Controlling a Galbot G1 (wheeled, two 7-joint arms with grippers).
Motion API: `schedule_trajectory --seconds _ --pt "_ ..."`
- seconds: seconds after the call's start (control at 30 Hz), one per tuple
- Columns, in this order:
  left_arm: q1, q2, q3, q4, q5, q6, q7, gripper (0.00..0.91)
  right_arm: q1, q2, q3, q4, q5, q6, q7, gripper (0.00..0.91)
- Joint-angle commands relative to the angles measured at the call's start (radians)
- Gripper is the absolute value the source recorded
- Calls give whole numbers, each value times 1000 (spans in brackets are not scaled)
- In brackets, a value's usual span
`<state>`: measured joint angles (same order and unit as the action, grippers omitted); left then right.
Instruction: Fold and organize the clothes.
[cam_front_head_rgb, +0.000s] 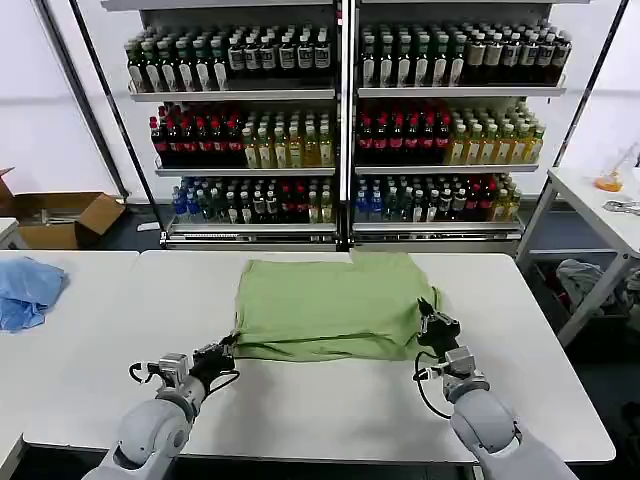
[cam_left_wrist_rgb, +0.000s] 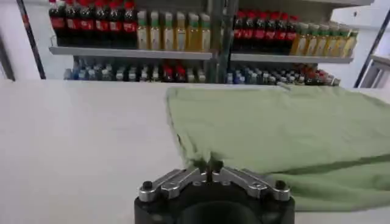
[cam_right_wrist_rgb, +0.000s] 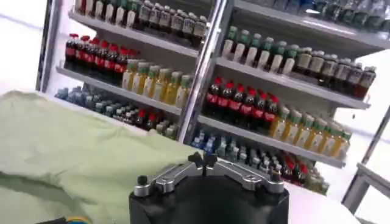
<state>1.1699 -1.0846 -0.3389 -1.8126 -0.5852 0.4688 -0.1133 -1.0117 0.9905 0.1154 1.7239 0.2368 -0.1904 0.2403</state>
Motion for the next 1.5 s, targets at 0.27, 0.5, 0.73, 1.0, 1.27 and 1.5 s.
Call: schedule_trajectory --seconds 0.27,0.5,0.73,1.0,1.27,1.5 --pt "32 -4 -36 -58 4 -23 -1 907 -176 -7 99 149 18 -8 -1 907" --pt "118 -4 -69 -112 4 -31 -4 907 -350 7 227 278 96 -55 32 907" --pt "114 -26 -63 -86 4 -33 -6 907 -349 19 260 224 307 -173 88 907" --pt "63 -27 -50 -19 6 -37 -17 746 -284 35 216 173 402 -248 105 907" --pt "43 -35 -35 14 8 -10 -29 20 -251 33 183 139 403 -236 97 0" --pt "50 -33 -33 10 0 14 -1 20 -241 31 167 134 401 -215 85 0"
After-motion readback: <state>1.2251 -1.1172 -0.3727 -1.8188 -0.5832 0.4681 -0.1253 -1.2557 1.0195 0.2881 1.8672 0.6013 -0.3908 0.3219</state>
